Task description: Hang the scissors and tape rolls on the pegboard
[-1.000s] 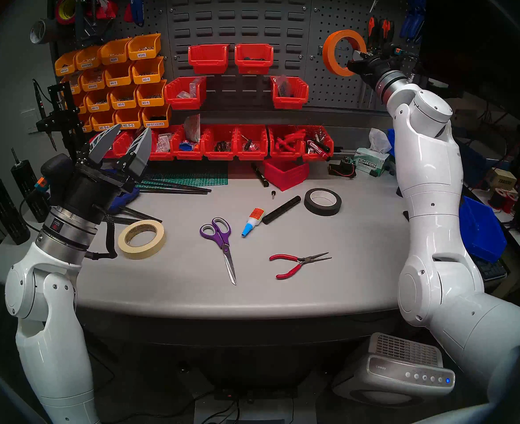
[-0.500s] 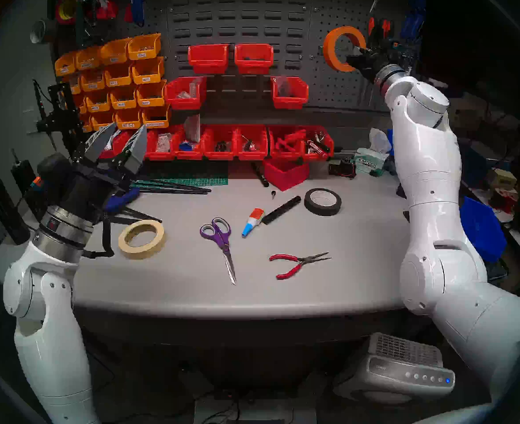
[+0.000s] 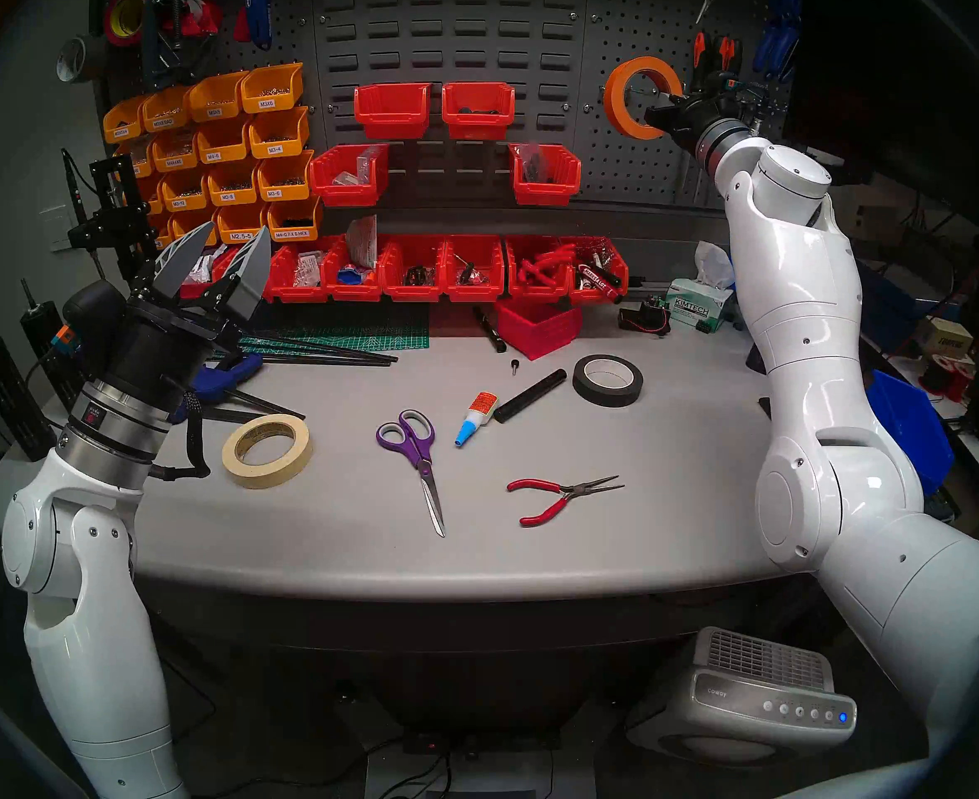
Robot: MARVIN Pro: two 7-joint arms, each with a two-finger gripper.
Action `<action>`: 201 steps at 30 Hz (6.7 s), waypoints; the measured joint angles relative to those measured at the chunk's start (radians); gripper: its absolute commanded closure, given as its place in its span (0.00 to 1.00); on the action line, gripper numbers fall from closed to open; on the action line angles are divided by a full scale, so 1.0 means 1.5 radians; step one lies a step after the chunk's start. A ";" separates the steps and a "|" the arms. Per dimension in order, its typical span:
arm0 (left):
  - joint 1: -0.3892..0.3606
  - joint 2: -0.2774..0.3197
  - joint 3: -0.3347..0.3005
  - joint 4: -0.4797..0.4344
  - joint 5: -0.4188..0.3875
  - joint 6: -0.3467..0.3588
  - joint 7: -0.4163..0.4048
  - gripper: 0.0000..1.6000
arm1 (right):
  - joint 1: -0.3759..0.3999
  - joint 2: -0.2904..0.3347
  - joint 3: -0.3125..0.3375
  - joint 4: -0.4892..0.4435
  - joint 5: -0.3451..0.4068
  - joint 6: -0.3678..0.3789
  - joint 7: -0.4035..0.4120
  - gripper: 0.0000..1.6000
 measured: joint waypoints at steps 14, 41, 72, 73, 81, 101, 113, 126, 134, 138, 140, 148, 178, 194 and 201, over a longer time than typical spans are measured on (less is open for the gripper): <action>-0.006 0.003 -0.003 0.000 -0.006 0.006 0.001 0.00 | 0.046 -0.005 -0.013 0.081 -0.021 -0.008 -0.008 1.00; -0.008 0.005 0.010 -0.005 -0.009 0.015 0.002 0.00 | 0.112 0.004 -0.021 0.189 -0.038 -0.048 0.065 0.01; -0.002 0.004 0.027 -0.023 -0.008 0.014 0.016 0.00 | 0.002 0.051 0.004 0.041 -0.034 0.011 0.132 0.00; -0.002 0.004 0.027 -0.024 -0.008 0.014 0.016 0.00 | -0.005 0.053 0.007 0.034 -0.033 0.013 0.134 0.00; 0.000 0.007 0.029 -0.026 -0.009 0.015 0.012 0.00 | -0.045 0.062 0.017 -0.017 -0.021 0.016 0.159 0.00; 0.022 0.046 -0.012 -0.013 -0.002 0.022 -0.036 0.00 | -0.177 0.090 0.041 -0.168 0.031 0.014 0.293 0.00; 0.060 0.066 -0.059 -0.013 0.007 0.019 -0.080 0.00 | -0.272 0.090 0.055 -0.261 0.071 0.017 0.356 0.00; 0.114 0.102 -0.141 0.012 0.011 0.016 -0.178 0.00 | -0.355 0.090 0.088 -0.364 0.095 0.045 0.374 0.00; 0.151 0.140 -0.193 0.065 0.013 0.030 -0.257 0.00 | -0.398 0.081 0.107 -0.429 0.101 0.076 0.358 0.00; 0.166 0.168 -0.213 0.090 0.014 0.046 -0.305 0.00 | -0.417 0.076 0.116 -0.461 0.102 0.095 0.345 0.00; 0.171 0.179 -0.218 0.099 0.014 0.051 -0.323 0.00 | -0.424 0.074 0.119 -0.472 0.102 0.102 0.340 0.00; 0.187 0.240 -0.229 0.139 0.024 0.076 -0.408 0.00 | -0.456 0.060 0.132 -0.541 0.100 0.148 0.303 0.00; 0.102 0.396 -0.110 0.280 0.160 0.069 -0.400 0.00 | -0.518 0.023 0.166 -0.653 0.091 0.243 0.237 0.00; 0.066 0.455 -0.052 0.293 0.175 0.092 -0.424 0.00 | -0.520 0.021 0.170 -0.650 0.094 0.239 0.234 0.00; 0.049 0.476 -0.025 0.312 0.206 0.088 -0.403 0.00 | -0.523 0.021 0.175 -0.652 0.096 0.239 0.232 0.00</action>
